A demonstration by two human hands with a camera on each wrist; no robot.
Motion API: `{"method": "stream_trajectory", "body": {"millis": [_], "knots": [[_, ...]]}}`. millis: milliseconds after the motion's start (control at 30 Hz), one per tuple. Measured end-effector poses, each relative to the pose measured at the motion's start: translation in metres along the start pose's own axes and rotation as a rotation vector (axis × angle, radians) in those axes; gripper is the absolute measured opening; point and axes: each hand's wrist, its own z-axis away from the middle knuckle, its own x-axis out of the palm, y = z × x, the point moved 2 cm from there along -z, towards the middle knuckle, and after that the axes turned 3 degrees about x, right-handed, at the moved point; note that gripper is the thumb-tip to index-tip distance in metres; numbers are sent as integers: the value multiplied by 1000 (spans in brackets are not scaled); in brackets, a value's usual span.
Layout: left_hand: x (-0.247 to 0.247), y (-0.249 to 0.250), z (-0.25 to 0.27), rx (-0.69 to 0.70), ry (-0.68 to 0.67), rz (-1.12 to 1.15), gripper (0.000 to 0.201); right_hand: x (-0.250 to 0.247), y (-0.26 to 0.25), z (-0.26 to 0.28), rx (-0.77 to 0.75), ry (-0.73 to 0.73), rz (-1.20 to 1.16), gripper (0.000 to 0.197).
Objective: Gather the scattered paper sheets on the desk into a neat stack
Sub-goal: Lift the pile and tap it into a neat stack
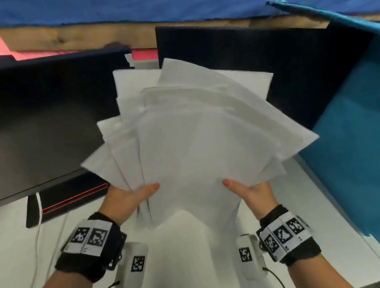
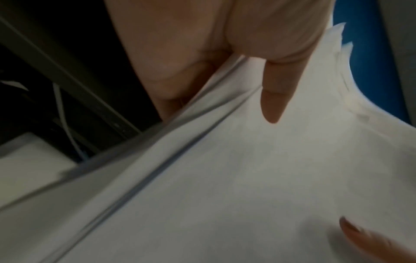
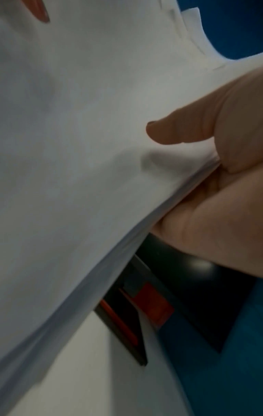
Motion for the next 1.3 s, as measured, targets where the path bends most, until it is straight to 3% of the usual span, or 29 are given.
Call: {"method": "stream_trajectory", "body": {"millis": [67,167,267,400,500,567,667,833,1033,1200,1300], "knots": [[1,-6,5,-20,27,17,55,4,5,1,-21,-21,6,40],[-2,5,3,38,87,70,39,4,-3,-5,-61,-56,-31,39],[-11,18,3,101,1,83,58,2,-17,-7,-121,-111,-48,41],[-20,18,12,106,-48,154,74,1,-28,-3,-155,-185,-133,69],[-13,26,14,165,-78,131,80,14,-38,-2,-219,-220,-138,60],[-13,31,12,192,-78,135,70,18,-46,-1,-274,-230,-140,52],[-22,35,11,218,-99,240,54,12,-46,-1,-265,-196,-200,55],[-8,41,18,230,-137,242,59,22,-52,7,-308,-248,-130,55],[-16,54,14,327,-116,270,58,13,-63,5,-351,-76,-238,85],[-3,62,17,366,-133,191,56,33,-78,13,-402,-98,-214,97],[-12,67,11,374,-110,207,70,28,-83,11,-432,-69,-211,109]]}}
